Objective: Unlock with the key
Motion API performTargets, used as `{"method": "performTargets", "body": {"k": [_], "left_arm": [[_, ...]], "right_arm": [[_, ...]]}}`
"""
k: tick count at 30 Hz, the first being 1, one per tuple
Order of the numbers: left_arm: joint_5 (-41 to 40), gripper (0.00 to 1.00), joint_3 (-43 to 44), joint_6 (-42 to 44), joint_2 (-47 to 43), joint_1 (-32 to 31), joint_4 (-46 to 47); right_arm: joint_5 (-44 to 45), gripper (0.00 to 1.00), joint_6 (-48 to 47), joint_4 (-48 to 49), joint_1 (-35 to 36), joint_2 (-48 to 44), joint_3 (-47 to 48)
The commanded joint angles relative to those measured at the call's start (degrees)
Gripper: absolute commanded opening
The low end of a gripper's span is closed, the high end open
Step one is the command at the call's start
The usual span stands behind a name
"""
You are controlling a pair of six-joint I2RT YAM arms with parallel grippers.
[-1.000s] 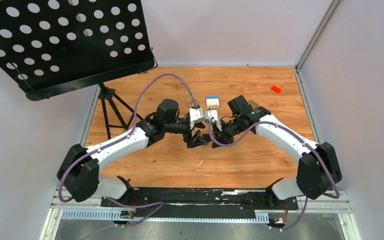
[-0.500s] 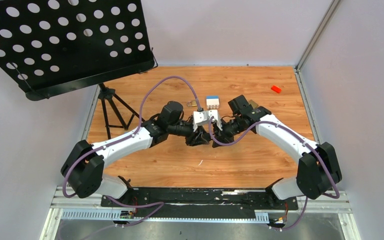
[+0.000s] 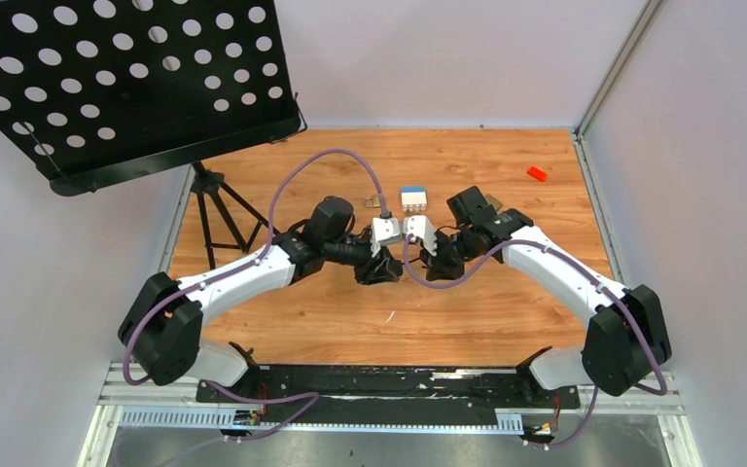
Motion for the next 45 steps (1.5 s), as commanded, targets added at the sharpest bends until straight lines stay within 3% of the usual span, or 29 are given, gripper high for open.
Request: {"method": "performTargets", "body": {"k": [1,3,7,20,33,40,45], "left_arm": [[1.36,0.0,1.67,0.88,-2.08,0.98,-0.42],[-1.48,0.0,2.1,0.35,-1.52,2.15,0.41],[-6.3,0.0,4.31,-0.58,1.87,6.12,1.06],[-9.51,0.0,8.1,-2.81,13.94,10.16,9.23],[-11.01,0.0,10.52,-12.47,25.16,10.44,18.16],[-12.57,0.24,14.89,-14.73,31.37,8.66,17.7],[-15.11,0.42,17.26,-14.52,34.56,7.22,17.3]], "right_arm": [[6.68,0.0,-2.94,1.11,-0.54,-3.3,-0.94],[6.96,0.02,-5.22,-0.02,-0.54,-3.69,-1.7],[8.99,0.25,-9.84,-1.72,-0.54,-3.81,-3.77],[13.56,0.76,-9.26,-1.16,-0.75,-4.2,-8.31],[13.59,0.8,-6.39,0.95,-6.57,-10.22,-10.35],[13.56,0.84,0.76,7.22,-6.89,-15.44,-9.61],[18.13,0.97,5.79,13.24,-6.99,-20.71,-10.33]]}}
